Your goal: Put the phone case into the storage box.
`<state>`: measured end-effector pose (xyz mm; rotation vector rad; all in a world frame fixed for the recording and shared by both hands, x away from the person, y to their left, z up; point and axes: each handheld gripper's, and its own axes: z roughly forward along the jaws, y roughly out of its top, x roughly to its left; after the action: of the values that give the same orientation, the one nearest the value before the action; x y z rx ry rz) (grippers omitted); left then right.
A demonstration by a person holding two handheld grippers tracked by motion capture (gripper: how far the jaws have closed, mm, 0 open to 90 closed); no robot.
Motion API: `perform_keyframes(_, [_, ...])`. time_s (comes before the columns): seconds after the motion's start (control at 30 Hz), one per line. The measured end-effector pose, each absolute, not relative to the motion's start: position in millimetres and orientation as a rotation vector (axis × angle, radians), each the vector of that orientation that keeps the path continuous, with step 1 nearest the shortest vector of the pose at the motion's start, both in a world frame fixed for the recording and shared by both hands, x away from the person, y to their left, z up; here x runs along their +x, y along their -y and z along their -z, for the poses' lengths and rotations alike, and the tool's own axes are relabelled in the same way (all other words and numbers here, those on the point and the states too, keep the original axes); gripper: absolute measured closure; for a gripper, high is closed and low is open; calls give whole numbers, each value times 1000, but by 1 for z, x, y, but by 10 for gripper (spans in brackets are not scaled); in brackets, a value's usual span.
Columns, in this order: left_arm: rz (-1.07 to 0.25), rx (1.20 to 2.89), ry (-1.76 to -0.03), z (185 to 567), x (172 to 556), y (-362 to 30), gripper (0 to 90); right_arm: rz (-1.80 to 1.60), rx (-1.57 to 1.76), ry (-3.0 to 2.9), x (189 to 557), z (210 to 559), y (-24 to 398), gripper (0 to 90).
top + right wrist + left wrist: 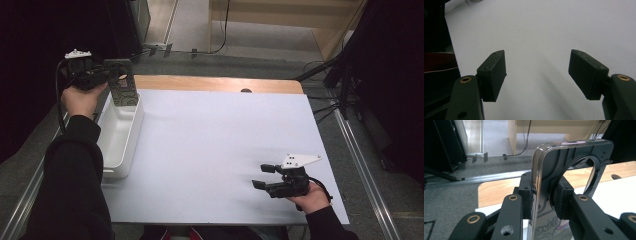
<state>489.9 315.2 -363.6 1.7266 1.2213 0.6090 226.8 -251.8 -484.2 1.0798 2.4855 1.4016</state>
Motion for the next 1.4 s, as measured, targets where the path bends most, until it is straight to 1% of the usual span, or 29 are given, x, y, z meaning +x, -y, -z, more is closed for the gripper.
perform_keyframes(0.43, [-588,1722,-1252,381,494,-317,714,-1416,1079,-2481,228,484,251,293])
perform_keyframes(1.4, [-573,1745,-1265,403,495,-318,712,-1416,1077,-2478,228,484,252,293])
